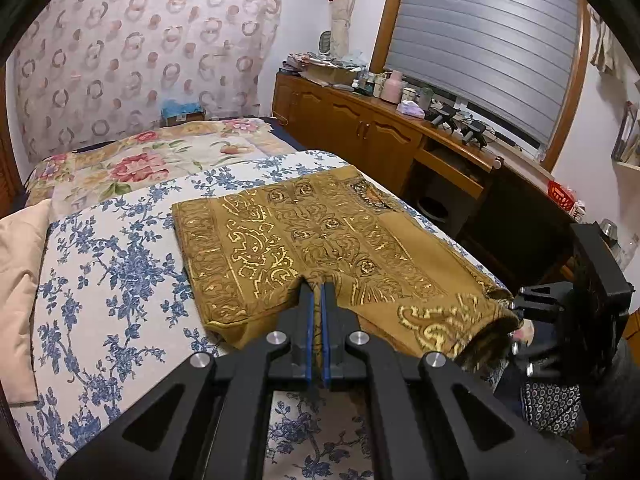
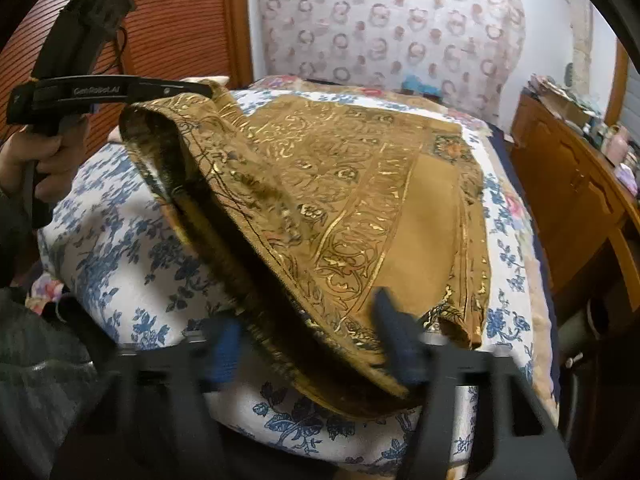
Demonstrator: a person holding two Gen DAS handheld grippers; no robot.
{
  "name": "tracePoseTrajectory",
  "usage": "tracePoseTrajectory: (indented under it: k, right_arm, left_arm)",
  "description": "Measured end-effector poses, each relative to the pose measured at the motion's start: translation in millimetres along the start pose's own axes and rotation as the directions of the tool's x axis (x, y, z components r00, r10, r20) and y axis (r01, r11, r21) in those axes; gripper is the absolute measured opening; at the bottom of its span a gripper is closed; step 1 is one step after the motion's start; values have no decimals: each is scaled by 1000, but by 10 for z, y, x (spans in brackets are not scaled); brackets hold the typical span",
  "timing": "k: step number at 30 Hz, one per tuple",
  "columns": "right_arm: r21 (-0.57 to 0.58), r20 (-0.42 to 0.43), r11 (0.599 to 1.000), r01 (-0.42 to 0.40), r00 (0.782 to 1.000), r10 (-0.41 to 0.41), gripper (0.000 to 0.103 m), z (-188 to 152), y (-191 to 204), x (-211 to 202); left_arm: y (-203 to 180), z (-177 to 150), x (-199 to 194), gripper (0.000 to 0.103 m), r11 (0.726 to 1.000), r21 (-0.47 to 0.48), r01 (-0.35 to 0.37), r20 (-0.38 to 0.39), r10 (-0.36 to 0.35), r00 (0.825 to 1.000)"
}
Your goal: Fold small clothes
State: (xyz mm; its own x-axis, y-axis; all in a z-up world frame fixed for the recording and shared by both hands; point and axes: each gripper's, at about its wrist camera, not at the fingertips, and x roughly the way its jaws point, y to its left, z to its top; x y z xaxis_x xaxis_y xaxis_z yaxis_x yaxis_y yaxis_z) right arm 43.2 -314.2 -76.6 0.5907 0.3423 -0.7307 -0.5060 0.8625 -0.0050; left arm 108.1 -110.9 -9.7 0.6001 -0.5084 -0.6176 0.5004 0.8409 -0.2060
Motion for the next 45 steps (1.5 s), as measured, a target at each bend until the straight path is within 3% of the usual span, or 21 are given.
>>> tracePoseTrajectory:
  k: [3, 8, 13, 16, 18, 23, 29, 45]
  right_arm:
    - [-15, 35, 1000, 14, 999, -14, 10, 83, -27, -47]
    - [-45, 105, 997, 64, 993, -59, 7, 377, -110, -101]
    - [-51, 130, 995, 83, 989, -76, 6, 609, -226, 14]
    - [-50, 155, 995, 90, 985, -81, 5, 737, -283, 48]
    - [-57, 171, 993, 99, 981, -88, 5, 846, -321, 76]
    - [-82, 192, 991, 105, 977, -88, 5, 1092, -378, 216]
    - [-105, 174, 990, 94, 982, -75, 5, 1342, -481, 495]
    - [-160, -3, 987, 16, 1000, -17, 5, 1786, -695, 1468]
  left_arm:
    - [-4, 5, -21, 1, 1000, 9, -25, 4, 25, 1000]
    - [-6, 17, -53, 4, 996, 42, -84, 6, 84, 996]
    - [93, 72, -35, 9, 997, 37, -68, -8, 68, 998]
    - [162, 151, -45, 17, 998, 31, -59, -5, 59, 998]
    - [212, 206, -77, 36, 998, 28, -64, 11, 64, 998]
    - [388, 303, -74, 45, 997, 20, -74, 25, 74, 997]
    - [689, 350, 83, 46, 995, -19, -98, -7, 98, 995]
    - [1210, 513, 546, 46, 990, -99, -98, -85, 90, 992]
